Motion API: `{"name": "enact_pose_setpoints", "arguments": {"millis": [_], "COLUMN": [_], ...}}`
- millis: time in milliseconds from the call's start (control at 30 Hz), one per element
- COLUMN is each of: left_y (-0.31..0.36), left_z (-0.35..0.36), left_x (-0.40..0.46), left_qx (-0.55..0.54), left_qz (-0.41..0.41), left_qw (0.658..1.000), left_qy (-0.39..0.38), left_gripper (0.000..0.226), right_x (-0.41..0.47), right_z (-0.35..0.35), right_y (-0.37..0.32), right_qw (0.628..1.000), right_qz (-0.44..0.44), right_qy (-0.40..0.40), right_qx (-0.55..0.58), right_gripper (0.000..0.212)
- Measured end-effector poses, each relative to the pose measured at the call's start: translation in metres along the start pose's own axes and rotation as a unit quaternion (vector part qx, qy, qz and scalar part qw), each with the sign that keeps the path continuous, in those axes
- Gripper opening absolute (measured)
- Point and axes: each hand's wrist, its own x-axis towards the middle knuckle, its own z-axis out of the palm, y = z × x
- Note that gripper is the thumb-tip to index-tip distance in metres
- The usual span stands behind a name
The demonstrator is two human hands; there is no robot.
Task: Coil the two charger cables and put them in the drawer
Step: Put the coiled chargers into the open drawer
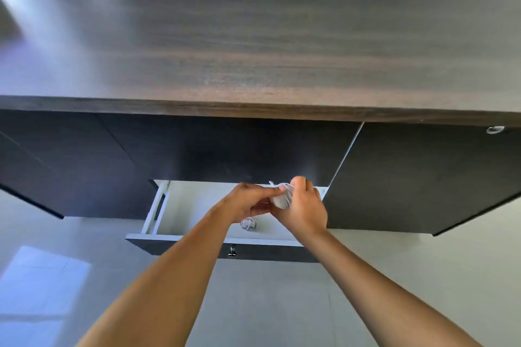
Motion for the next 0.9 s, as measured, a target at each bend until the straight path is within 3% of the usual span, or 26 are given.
{"name": "enact_pose_setpoints", "arguments": {"millis": [267, 400, 533, 667, 800, 900], "left_y": [0.08, 0.124, 0.162, 0.187, 0.2, 0.206], "left_z": [0.005, 0.007, 0.004, 0.006, 0.009, 0.01], "left_x": [-0.087, -0.126, -0.154, -0.175, -0.185, -0.186], "left_qx": [0.026, 0.035, 0.048, 0.09, 0.145, 0.162], "left_qz": [0.056, 0.101, 0.145, 0.178, 0.203, 0.222], "left_qw": [0.997, 0.992, 0.987, 0.978, 0.966, 0.958], "left_qy": [0.046, 0.061, 0.06, 0.061, 0.064, 0.085], "left_gripper": [0.032, 0.029, 0.031, 0.028, 0.023, 0.024], "right_x": [-0.025, -0.033, -0.032, -0.03, -0.024, -0.02], "right_z": [-0.083, -0.129, -0.167, -0.197, -0.222, -0.236], "right_y": [-0.059, -0.08, -0.092, -0.101, -0.115, -0.129], "right_qw": [0.995, 0.986, 0.965, 0.944, 0.942, 0.936], "right_qz": [-0.049, -0.092, -0.141, -0.088, -0.015, 0.038], "right_qy": [0.075, 0.066, 0.041, 0.015, 0.026, 0.053], "right_qx": [0.043, 0.125, 0.215, 0.318, 0.335, 0.346], "right_gripper": [0.053, 0.061, 0.04, 0.026, 0.01, 0.01]}}
